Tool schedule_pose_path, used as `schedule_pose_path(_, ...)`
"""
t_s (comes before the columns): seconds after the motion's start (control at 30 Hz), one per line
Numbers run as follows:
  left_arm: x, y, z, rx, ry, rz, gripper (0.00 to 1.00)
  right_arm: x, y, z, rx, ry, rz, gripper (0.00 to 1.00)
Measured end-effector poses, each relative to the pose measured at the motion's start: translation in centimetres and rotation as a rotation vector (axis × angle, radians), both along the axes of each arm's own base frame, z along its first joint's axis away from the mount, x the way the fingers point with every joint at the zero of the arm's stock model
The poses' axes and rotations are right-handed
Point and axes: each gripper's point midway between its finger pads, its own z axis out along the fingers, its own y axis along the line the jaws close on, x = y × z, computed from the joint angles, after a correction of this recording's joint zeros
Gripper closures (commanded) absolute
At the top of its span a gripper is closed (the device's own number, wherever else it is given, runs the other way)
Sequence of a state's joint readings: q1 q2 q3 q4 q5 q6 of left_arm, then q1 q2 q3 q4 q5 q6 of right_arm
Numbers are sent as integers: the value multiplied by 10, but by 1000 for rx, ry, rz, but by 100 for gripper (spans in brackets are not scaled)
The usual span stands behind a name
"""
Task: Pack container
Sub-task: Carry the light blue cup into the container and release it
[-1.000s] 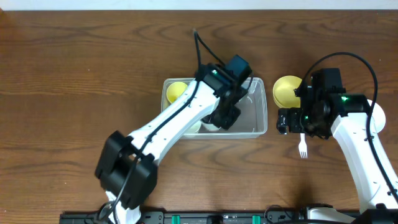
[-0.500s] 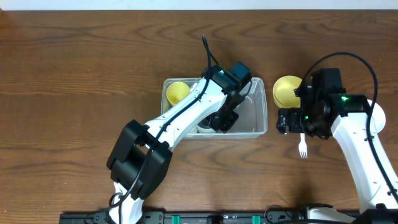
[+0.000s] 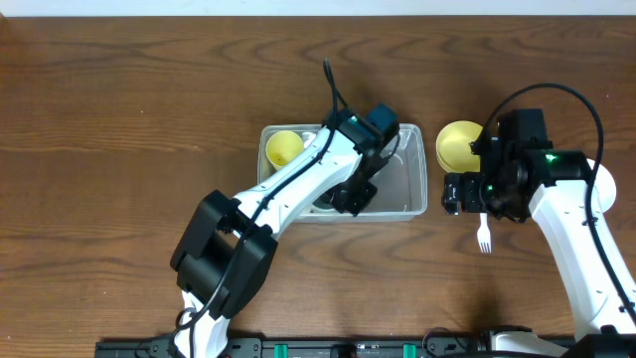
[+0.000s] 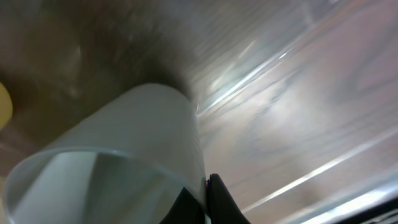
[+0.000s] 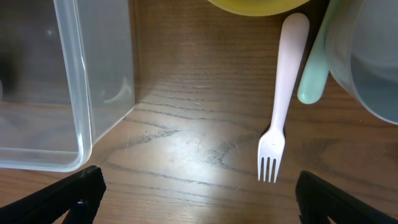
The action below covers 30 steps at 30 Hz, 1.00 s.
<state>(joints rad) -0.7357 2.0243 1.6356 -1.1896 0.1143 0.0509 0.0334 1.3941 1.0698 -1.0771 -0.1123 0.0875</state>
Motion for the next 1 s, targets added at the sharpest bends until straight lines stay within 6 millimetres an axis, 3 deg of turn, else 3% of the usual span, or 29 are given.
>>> schedule_pose_path(0.4, 5, 15, -5, 79, -42, -12, 94, 0, 0, 0, 0, 0, 0, 1)
schedule_pose_path(0.57, 8, 17, -5, 91, -55, -16, 89, 0, 0, 0, 0, 0, 0, 1)
schedule_pose_path(0.77, 10, 18, -5, 99, -67, -19, 59, 0, 0, 0, 0, 0, 0, 1)
schedule_pose_path(0.83, 10, 19, -5, 101, -69, -17, 54, 0, 0, 0, 0, 0, 0, 1)
schedule_pose_path(1.0, 10, 19, -5, 101, -69, -18, 53, 0, 0, 0, 0, 0, 0, 1)
